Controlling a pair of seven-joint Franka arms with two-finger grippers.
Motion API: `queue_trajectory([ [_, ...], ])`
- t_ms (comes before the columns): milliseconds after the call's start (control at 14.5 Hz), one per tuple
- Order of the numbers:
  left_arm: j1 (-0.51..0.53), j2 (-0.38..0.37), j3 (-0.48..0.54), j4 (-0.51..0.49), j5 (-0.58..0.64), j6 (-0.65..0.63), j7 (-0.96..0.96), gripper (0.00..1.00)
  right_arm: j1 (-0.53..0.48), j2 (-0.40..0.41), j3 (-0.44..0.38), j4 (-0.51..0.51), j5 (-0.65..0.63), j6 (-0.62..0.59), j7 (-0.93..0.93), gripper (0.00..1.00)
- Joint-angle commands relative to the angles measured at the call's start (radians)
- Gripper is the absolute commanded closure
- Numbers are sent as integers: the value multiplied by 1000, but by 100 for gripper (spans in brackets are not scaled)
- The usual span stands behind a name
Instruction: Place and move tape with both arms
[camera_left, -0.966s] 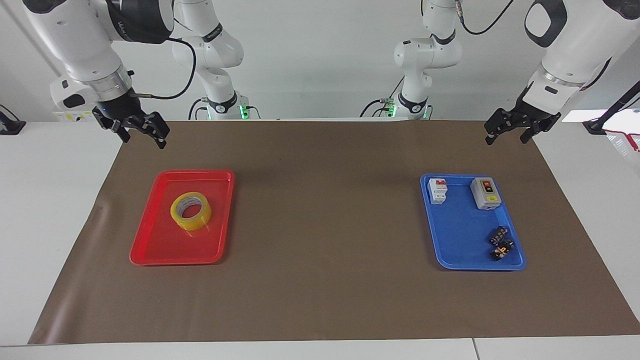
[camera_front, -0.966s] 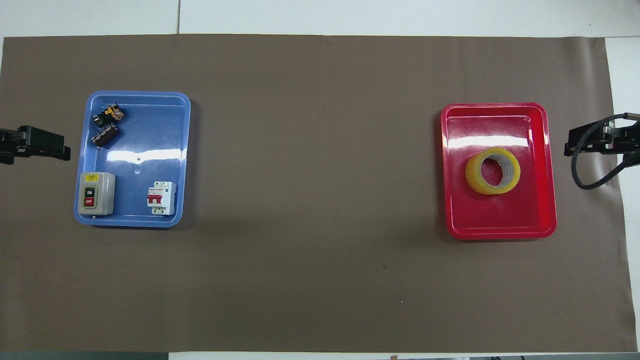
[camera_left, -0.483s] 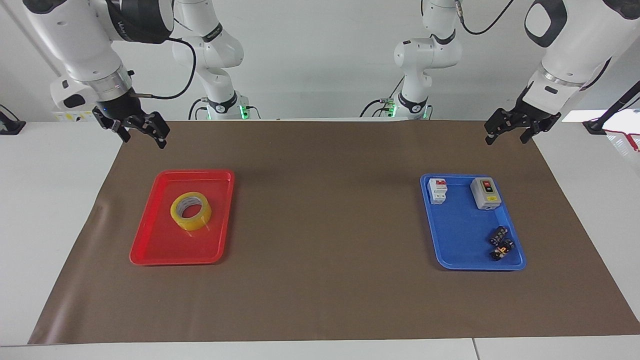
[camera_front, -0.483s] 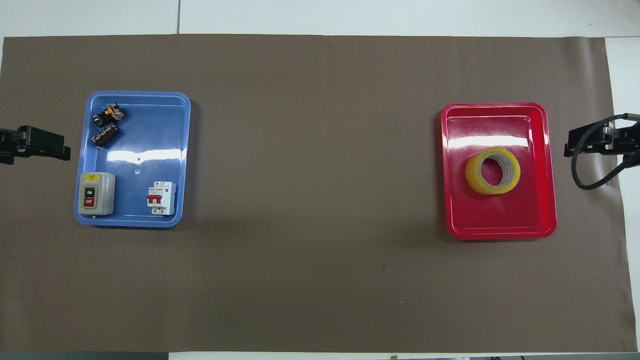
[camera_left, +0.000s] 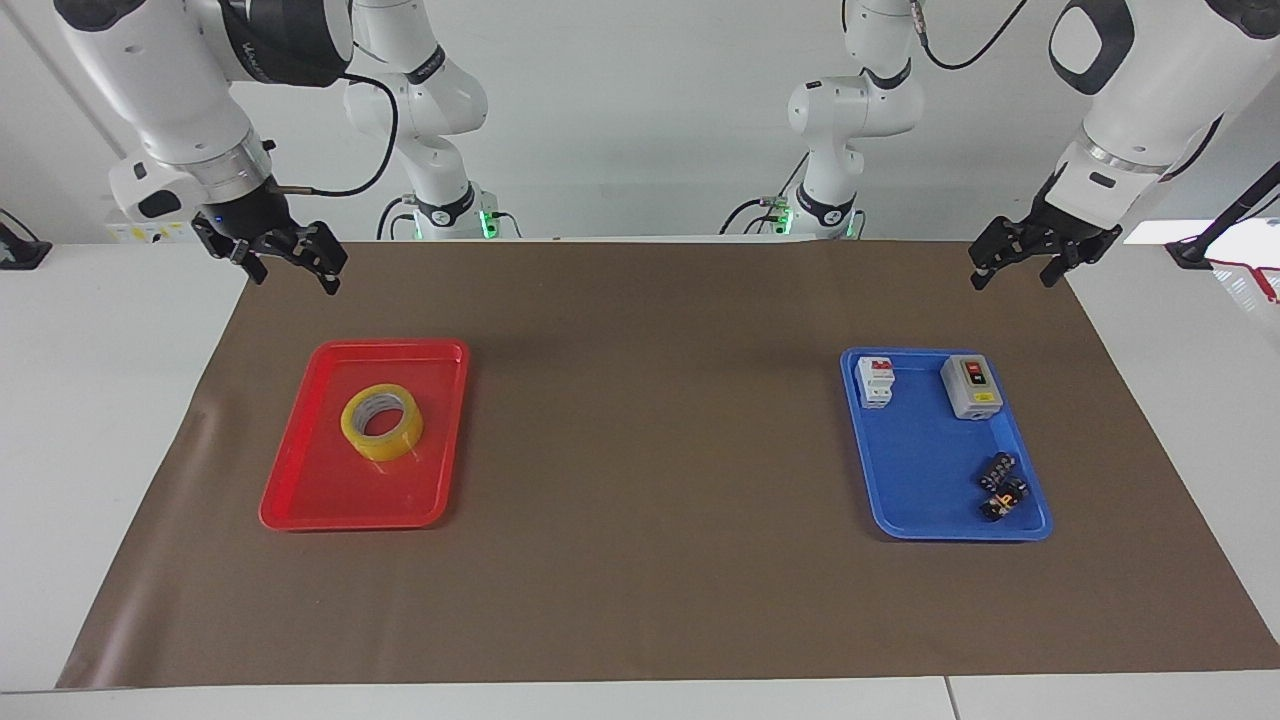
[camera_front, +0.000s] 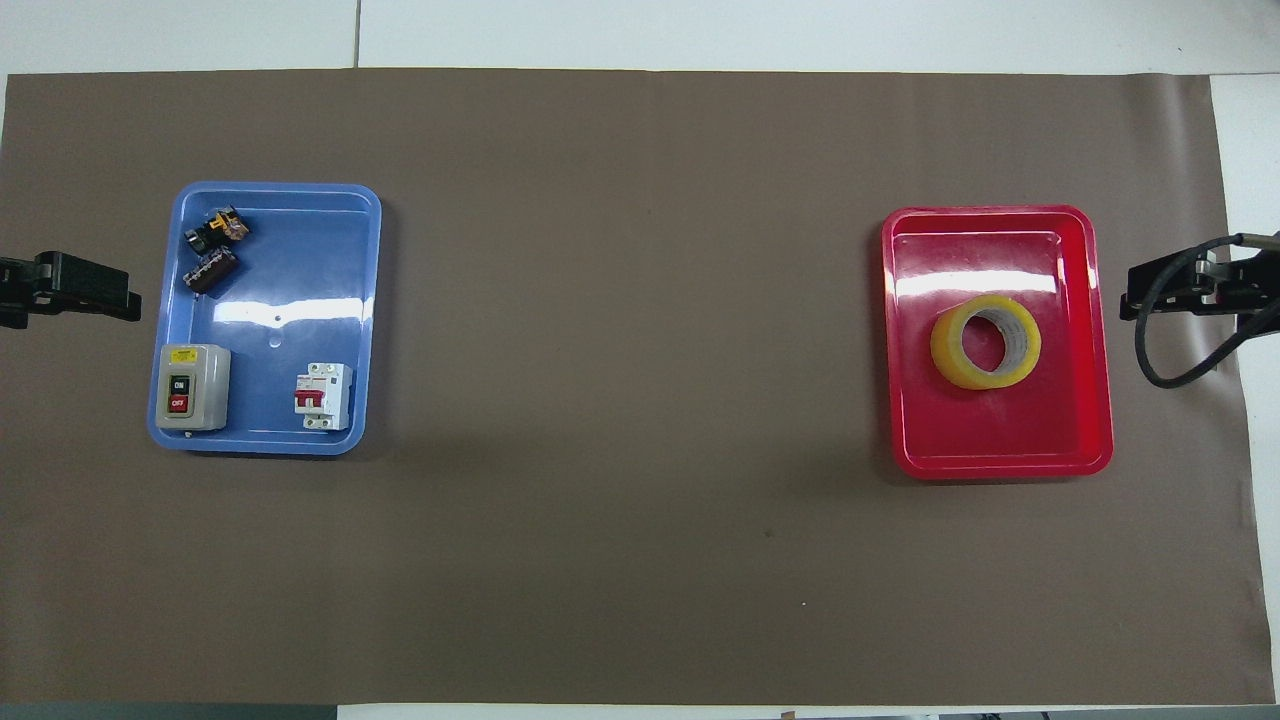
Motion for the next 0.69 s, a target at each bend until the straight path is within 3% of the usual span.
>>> queue_trajectory([
  [0, 22, -14, -12, -6, -20, -10, 17, 0, 6, -7, -8, -1, -5, -14, -21, 0],
  [414, 22, -14, -12, -6, -20, -10, 17, 0, 25, 19, -7, 73, -16, -69, -93, 0],
  [621, 22, -13, -12, -6, -20, -10, 17, 0, 23, 24, 1, 74, -15, -32, -110, 0],
])
